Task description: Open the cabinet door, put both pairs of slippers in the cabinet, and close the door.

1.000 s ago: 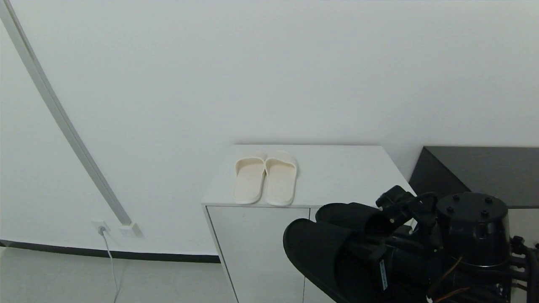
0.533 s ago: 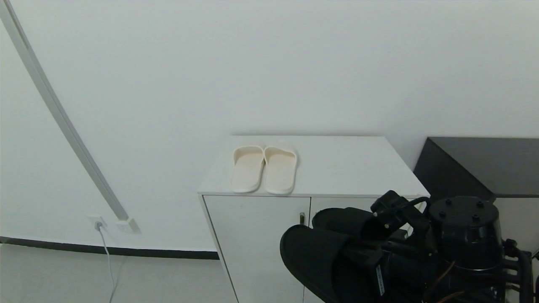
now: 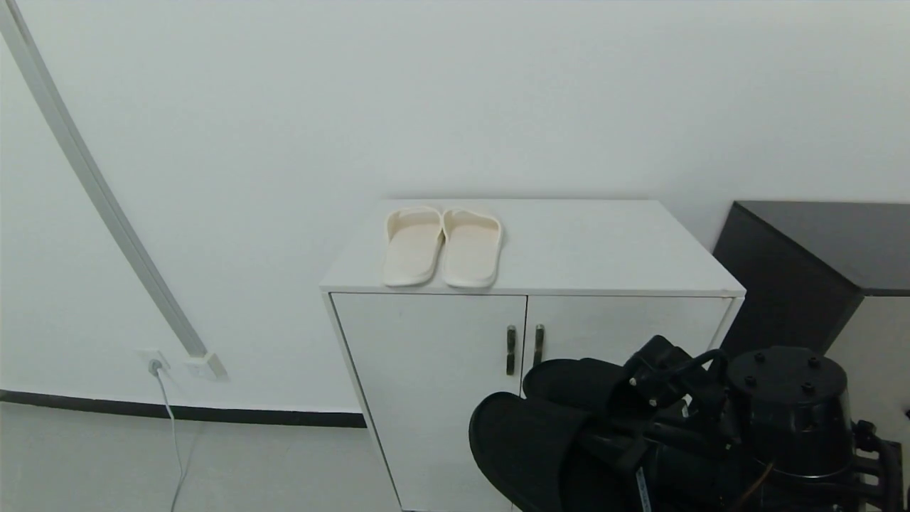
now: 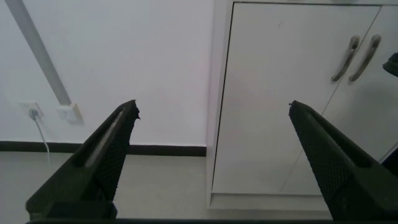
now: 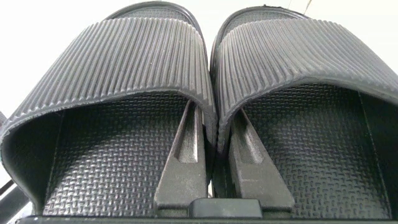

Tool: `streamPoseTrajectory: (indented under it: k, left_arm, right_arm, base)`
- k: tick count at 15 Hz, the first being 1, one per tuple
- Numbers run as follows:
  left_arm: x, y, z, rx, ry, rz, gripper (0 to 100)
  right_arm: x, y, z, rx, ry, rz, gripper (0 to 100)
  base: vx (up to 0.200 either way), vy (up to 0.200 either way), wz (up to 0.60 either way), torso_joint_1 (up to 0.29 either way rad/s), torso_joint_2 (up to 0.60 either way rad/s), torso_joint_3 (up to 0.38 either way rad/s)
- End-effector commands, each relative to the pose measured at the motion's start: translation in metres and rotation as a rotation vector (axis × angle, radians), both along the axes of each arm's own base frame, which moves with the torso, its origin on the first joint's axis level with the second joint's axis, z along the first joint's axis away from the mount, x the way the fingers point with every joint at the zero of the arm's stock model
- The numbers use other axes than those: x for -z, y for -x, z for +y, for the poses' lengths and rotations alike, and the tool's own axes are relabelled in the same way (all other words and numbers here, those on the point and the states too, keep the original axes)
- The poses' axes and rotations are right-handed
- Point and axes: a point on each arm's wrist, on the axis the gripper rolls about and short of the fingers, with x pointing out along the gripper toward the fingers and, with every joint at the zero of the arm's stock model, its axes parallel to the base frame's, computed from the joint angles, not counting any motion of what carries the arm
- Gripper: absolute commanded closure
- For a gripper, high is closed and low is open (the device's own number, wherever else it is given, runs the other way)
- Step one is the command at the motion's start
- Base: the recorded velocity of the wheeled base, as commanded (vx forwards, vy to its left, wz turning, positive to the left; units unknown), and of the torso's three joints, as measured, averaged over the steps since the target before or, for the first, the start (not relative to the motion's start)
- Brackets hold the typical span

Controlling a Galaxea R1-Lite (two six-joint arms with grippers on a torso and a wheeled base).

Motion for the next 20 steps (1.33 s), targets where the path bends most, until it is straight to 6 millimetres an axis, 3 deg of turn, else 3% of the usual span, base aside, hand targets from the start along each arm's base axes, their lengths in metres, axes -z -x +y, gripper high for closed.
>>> streamPoseTrajectory:
  k: [1,11,20]
  left_arm:
    - [-0.0003,0.0001,0.0,-0.001,0.0,-0.001,0]
    - [0.0002,-0.0002,-0.0004,0.018,-0.038,0.004,0]
    - [0.0,0.0,-0.0005,0.021,-0.041,0.004,0]
  right_arm:
    - [0.0017,0.001,-0.0006,-0.002,0.004,0.003,100]
    - [0.0082,0.0075,-0.0029,-0.012,0.01,0.004,100]
    - [0.0102,0.0094,-0.0033,-0.027,0.027,-0.001,100]
  base:
    - [0.0,0.0,0.0,-0.207,0.53,0.315]
    - [0.0,0.0,0.0,-0.172,0.5,0.321]
    - [0.0,0.0,0.0,-0.096,0.46,0.354]
